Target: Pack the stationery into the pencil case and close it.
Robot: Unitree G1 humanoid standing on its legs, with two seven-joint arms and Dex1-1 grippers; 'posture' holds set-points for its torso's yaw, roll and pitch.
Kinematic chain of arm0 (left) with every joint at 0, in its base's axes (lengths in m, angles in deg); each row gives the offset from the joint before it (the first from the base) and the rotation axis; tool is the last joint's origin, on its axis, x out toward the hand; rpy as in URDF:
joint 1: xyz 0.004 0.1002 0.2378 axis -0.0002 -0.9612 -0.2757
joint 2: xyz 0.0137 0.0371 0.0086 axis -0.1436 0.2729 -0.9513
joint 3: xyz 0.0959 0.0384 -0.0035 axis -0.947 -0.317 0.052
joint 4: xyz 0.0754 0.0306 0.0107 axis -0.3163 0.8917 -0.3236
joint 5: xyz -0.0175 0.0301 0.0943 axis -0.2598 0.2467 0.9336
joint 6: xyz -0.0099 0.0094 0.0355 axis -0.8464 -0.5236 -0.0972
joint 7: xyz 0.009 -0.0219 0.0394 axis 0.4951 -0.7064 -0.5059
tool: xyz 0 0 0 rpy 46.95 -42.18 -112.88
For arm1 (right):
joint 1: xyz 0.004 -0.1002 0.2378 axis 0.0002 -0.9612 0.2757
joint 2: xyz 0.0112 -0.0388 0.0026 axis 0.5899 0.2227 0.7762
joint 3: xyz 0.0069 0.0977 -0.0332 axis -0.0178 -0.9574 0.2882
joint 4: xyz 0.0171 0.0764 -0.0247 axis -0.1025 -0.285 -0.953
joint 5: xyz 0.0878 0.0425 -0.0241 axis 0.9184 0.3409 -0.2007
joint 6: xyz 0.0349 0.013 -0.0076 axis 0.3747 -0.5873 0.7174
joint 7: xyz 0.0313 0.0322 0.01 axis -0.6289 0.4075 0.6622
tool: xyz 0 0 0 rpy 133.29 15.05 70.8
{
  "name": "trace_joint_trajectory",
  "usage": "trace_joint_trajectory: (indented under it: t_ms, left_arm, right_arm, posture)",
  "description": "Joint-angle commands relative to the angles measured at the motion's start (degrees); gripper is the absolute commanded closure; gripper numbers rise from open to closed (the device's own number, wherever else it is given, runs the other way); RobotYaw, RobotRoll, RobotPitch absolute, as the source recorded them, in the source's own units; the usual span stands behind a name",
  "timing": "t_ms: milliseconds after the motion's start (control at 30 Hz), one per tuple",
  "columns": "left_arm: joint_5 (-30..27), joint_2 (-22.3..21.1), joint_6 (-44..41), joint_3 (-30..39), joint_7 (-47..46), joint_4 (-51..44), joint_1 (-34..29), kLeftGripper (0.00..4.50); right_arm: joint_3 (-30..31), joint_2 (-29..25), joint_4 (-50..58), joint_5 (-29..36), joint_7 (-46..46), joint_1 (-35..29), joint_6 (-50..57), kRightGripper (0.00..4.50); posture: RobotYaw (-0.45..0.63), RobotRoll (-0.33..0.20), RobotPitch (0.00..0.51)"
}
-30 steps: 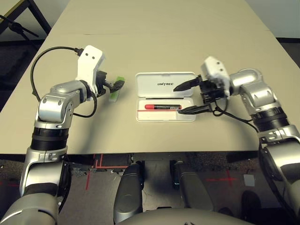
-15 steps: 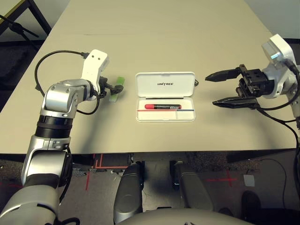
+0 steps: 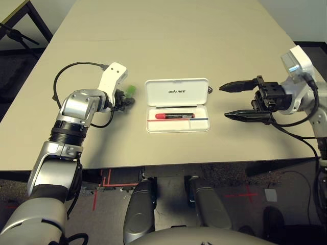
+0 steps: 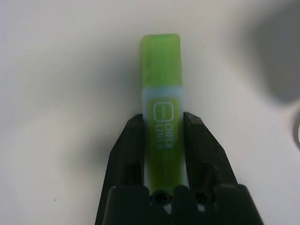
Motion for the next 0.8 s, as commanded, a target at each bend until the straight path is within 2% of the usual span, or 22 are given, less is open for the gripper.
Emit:
trace_joint_trajectory:
  t_ms: [33,167,333,500,567,700,800]
  left_arm:
    - [0.6,-1.8,-2.5,0.3,1.2,-0.2,-0.8,3.42]
    - [0.3,-4.8,-3.6,0.8,2.6,-4.6,-1.9,3.42]
    - [-0.3,-13.8,-2.0,2.8,6.4,-11.8,-6.5,3.42]
    - [-2.2,-20.0,0.5,4.5,12.2,-17.5,-11.8,3.42]
    - [-4.4,-22.1,6.1,5.6,18.1,-21.2,-15.0,3.42]
    - [-6.8,-23.4,13.3,6.9,24.0,-26.1,-17.9,3.42]
    - [-7.8,-22.8,16.8,5.6,27.5,-29.9,-17.4,3.42]
  right_arm:
    - [0.1,1.1,0.6,0.1,0.0,0.1,-0.4,0.0]
    - [0.3,1.8,-0.6,-0.5,-0.5,0.8,-0.9,0.0]
    - [0.6,2.3,-2.2,-0.9,-1.1,1.8,-1.7,0.0]
    - [0.8,2.6,-4.1,-1.8,-1.4,2.4,-2.8,0.0]
    - [0.6,2.5,-4.9,-1.9,-1.6,2.5,-3.0,0.0]
    - [0.0,1.4,-6.4,-2.5,-2.4,2.3,-3.6,0.0]
    - [-0.9,0.1,-7.1,-2.8,-2.5,1.6,-4.0,0.0]
  posture:
    - [-0.03,0.0,0.2]
    - [-0.02,0.0,0.199]
    - [0.02,0.0,0.197]
    - [0.04,0.0,0.194]
    - [0.05,0.0,0.192]
    - [0.06,0.0,0.188]
    - [0.05,0.0,0.183]
